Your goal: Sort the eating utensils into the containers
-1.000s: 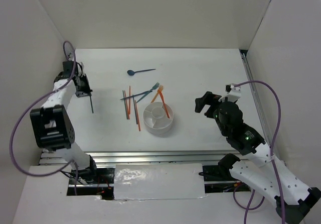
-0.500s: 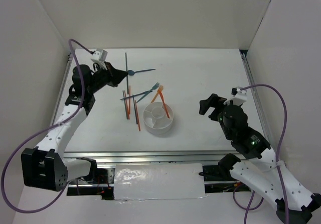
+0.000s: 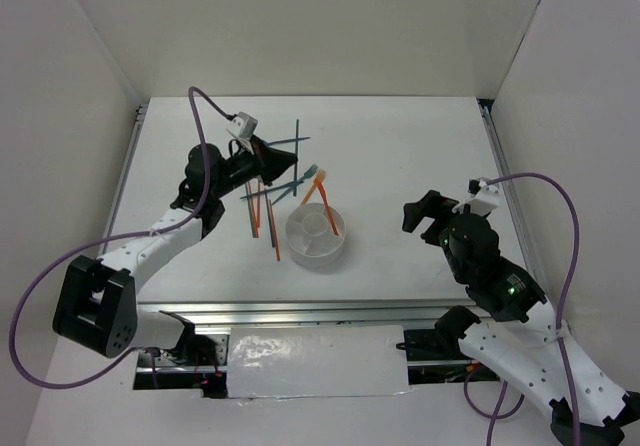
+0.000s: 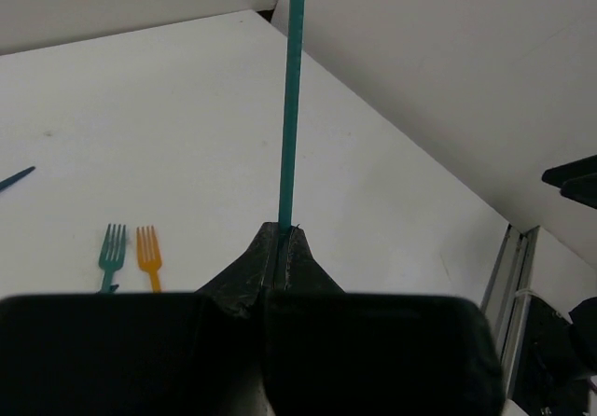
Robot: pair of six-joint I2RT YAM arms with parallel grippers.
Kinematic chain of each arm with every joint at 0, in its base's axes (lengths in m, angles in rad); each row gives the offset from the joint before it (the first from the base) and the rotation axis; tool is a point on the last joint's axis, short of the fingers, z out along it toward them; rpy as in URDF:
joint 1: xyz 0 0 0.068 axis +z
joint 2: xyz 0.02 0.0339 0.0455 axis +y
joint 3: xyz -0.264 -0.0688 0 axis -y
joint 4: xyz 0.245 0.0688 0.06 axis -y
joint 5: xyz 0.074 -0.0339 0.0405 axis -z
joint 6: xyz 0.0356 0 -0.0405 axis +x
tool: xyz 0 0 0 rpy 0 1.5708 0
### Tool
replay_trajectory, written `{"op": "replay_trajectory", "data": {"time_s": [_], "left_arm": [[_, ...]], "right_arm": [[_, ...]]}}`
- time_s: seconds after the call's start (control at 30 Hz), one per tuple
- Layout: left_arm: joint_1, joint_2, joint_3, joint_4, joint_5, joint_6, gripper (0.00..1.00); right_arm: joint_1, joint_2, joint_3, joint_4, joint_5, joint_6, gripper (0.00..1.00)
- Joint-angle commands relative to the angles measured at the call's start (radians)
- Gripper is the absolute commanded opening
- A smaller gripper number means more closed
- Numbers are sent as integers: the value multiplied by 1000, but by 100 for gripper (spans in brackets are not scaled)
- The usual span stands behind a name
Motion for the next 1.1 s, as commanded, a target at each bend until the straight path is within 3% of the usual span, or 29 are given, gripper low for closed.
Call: {"op": "replay_trajectory", "data": {"time_s": [0.0, 0.23, 0.43, 0.7, 0.87, 0.9, 1.07], "left_arm": [[-35, 1, 9, 166, 62, -9, 0], [-75, 87, -74, 416, 175, -127, 0], [-115, 107, -112, 372, 142, -40, 0], [-124, 154, -144, 378, 172, -35, 0], [-124, 165, -126, 293, 178, 1, 24], [-124, 162, -129, 292, 175, 6, 33], [-124, 136, -125, 255, 155, 18, 50]], "right_arm": [[4, 6, 46, -14, 29, 17, 100], [6, 34, 46, -2, 19, 24, 100], [4, 31, 52, -10, 25, 13, 100], [4, 35, 50, -10, 31, 11, 100], [6, 38, 49, -11, 31, 10, 100], [6, 38, 49, -13, 30, 11, 100], [6, 37, 44, -17, 29, 13, 100]]}}
